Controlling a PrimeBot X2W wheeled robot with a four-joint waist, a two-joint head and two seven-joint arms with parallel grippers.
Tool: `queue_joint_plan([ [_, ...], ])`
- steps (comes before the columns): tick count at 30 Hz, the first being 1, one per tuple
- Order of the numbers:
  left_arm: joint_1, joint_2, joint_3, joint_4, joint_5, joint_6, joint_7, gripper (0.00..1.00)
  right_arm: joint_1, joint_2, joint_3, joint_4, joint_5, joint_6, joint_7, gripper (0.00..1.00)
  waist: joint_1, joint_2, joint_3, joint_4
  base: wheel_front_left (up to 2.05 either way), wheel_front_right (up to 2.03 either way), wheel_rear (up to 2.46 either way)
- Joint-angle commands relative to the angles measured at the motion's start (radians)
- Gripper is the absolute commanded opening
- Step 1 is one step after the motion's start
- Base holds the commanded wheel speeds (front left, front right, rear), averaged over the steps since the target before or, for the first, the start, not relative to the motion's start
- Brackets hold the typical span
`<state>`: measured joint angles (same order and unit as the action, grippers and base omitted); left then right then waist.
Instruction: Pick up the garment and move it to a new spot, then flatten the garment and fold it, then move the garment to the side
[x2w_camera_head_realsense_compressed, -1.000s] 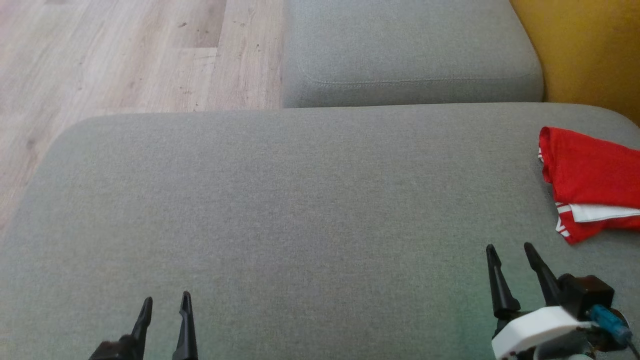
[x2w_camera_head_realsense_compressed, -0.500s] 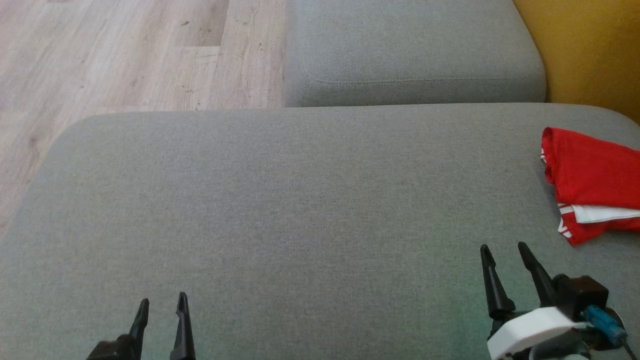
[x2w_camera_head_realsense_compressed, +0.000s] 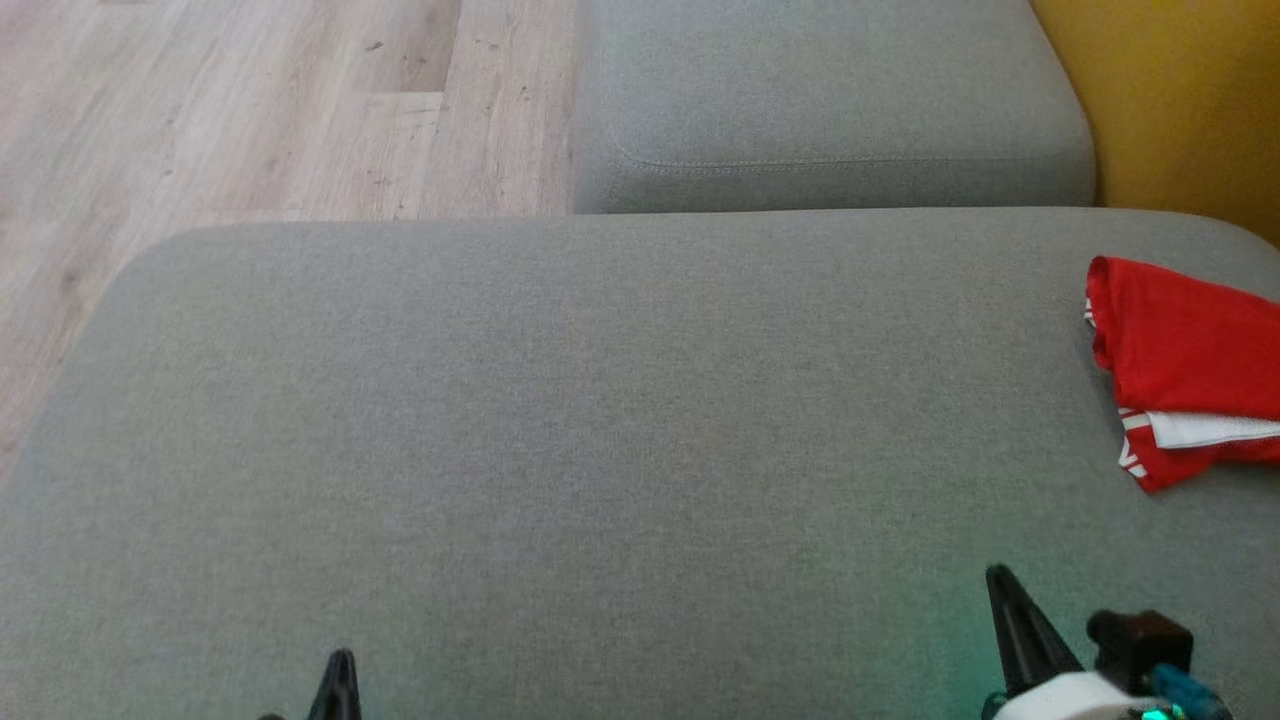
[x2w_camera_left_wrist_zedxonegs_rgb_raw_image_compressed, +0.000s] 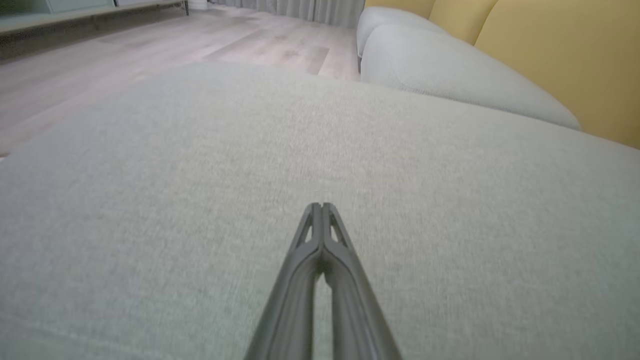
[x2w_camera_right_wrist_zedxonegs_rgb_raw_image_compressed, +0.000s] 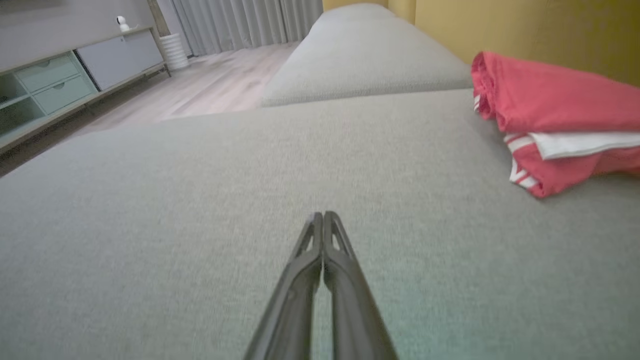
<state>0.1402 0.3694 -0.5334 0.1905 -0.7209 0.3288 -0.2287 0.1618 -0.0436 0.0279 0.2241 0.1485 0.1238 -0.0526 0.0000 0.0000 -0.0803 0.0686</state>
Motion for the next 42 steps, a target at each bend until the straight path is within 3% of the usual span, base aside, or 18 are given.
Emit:
queue_joint_plan([
  [1,-0.010,0.003,0.010,-0.015,-0.012,-0.005,0.004,0.00,-0.012,0.000,-0.001,-0.017,0.019,0.000,0.001,0.00,0.0000,0.0000,0.001,-0.001,0.00,0.00,0.00],
  [42,-0.090,-0.098,0.214,0.011,-0.309,-0.157,0.110,0.00,-0.097,-0.011,-0.036,-0.004,0.508,0.002,0.046,0.00,0.0000,0.0000,0.028,-0.023,0.00,0.00,0.00],
])
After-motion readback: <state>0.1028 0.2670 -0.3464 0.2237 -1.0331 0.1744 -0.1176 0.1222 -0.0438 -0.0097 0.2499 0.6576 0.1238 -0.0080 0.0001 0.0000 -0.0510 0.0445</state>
